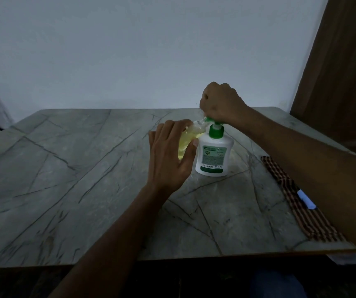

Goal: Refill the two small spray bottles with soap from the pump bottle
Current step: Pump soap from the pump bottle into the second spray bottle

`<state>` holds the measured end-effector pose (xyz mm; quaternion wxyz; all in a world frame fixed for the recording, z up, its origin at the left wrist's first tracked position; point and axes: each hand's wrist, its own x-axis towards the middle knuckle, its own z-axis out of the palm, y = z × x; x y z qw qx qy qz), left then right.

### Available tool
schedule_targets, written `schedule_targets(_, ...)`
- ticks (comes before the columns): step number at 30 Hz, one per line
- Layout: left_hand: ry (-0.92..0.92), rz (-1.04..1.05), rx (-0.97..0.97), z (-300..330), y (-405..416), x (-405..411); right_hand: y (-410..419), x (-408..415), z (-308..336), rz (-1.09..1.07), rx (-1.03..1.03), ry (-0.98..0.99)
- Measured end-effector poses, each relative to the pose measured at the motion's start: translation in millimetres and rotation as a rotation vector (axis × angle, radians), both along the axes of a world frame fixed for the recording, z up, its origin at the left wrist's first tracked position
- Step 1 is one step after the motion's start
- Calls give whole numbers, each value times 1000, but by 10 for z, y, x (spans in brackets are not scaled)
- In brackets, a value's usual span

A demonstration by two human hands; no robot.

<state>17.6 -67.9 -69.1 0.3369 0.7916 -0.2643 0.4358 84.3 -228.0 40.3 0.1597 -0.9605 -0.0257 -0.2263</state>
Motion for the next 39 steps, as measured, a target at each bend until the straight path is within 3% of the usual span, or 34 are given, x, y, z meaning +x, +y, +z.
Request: schedule_targets(39, 31, 12, 1, -4, 10, 19, 39, -2, 9, 18, -78, -29)
